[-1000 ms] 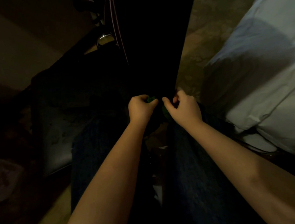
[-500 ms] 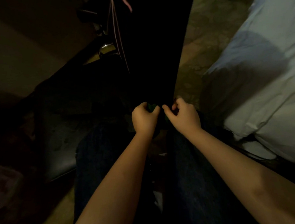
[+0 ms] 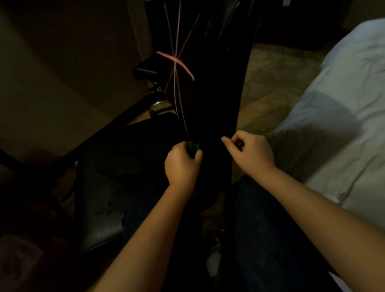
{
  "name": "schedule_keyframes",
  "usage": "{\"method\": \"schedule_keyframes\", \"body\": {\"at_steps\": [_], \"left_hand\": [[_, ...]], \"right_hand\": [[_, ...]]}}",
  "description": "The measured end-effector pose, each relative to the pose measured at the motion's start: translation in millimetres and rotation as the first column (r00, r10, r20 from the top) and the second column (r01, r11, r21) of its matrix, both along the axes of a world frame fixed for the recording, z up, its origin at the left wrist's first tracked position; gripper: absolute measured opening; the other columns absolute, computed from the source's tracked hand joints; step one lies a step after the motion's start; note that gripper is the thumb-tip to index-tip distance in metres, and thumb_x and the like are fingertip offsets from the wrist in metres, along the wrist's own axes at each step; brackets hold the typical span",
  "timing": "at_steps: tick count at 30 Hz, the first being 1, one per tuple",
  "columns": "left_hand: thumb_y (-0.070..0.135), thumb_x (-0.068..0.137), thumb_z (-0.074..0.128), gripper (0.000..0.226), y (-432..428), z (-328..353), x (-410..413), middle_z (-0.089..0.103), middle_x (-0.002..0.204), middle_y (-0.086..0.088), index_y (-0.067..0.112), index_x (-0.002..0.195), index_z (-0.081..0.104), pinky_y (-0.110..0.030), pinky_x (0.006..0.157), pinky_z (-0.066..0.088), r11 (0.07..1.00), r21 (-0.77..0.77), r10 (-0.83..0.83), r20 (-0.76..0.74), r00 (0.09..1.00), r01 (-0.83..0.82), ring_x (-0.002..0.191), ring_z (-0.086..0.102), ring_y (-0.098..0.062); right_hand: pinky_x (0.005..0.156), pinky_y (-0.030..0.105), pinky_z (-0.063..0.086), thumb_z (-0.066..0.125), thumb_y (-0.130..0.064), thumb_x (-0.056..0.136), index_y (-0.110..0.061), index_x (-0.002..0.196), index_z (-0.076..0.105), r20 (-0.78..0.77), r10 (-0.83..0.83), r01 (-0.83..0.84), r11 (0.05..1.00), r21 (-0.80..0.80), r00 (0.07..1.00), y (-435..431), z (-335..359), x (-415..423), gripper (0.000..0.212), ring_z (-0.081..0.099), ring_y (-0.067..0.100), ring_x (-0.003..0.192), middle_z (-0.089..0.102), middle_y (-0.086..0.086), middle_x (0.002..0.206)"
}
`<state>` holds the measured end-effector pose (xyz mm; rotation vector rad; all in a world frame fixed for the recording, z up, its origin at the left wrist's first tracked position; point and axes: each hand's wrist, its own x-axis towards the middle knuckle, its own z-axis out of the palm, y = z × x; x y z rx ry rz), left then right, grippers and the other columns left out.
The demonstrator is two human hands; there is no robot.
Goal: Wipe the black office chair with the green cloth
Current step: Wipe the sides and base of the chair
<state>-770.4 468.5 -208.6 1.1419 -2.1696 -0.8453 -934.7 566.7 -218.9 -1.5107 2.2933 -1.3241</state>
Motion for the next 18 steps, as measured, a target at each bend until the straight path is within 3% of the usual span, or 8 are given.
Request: {"method": "schedule_keyframes", "body": {"at_steps": [4, 9, 13, 18], "left_hand": [[0.024, 0.091, 0.066, 0.023, -6, 32, -2, 0.062, 0.103, -0.008, 0.007, 0.107, 0.063, -0.039, 0.075, 0.055, 0.994, -0.109, -0.007, 0.062, 0.998, 0.014, 0.088, 0.061, -0.021], [0.026, 0.088, 0.068, 0.021, -6, 52, -3, 0.060, 0.096, -0.003, 0.010, 0.099, 0.063, -0.031, 0.064, 0.051, 0.980, -0.196, 0.042, 0.112, 0.993, -0.020, 0.082, 0.059, -0.018], [0.028, 0.087, 0.069, 0.025, -5, 61, 7, 0.061, 0.097, -0.004, 0.008, 0.101, 0.065, -0.030, 0.064, 0.048, 0.969, -0.244, 0.022, 0.200, 0.980, 0.028, 0.085, 0.060, -0.021], [0.026, 0.085, 0.070, 0.027, -2, 81, 11, 0.064, 0.103, -0.005, 0.011, 0.107, 0.066, -0.032, 0.068, 0.049, 0.956, -0.291, 0.037, 0.232, 0.972, 0.033, 0.093, 0.062, -0.023]], "right_hand": [[0.045, 0.023, 0.034, 0.061, -0.038, 0.093, -0.016, 0.067, 0.058, -0.070, -0.014, 0.005, 0.992, -0.127, 0.997, -9, 43, -1, 0.034, 0.052, 0.008, 0.052, 0.052, -0.006, 0.056], [0.045, 0.028, 0.033, 0.062, -0.031, 0.093, -0.014, 0.062, 0.057, -0.149, -0.021, -0.009, 0.980, -0.198, 0.989, -15, 90, -1, 0.036, 0.049, 0.014, 0.048, 0.048, -0.003, 0.052], [0.044, 0.033, 0.038, 0.057, -0.030, 0.097, -0.008, 0.054, 0.059, -0.241, 0.018, -0.055, 0.988, -0.145, 0.970, -8, 109, 2, 0.048, 0.051, 0.020, 0.046, 0.051, 0.004, 0.048], [0.042, 0.022, 0.025, 0.054, -0.034, 0.098, -0.014, 0.056, 0.060, -0.347, 0.013, -0.034, 0.998, -0.055, 0.938, -3, 116, 12, 0.046, 0.045, 0.009, 0.044, 0.048, -0.004, 0.049]]}}
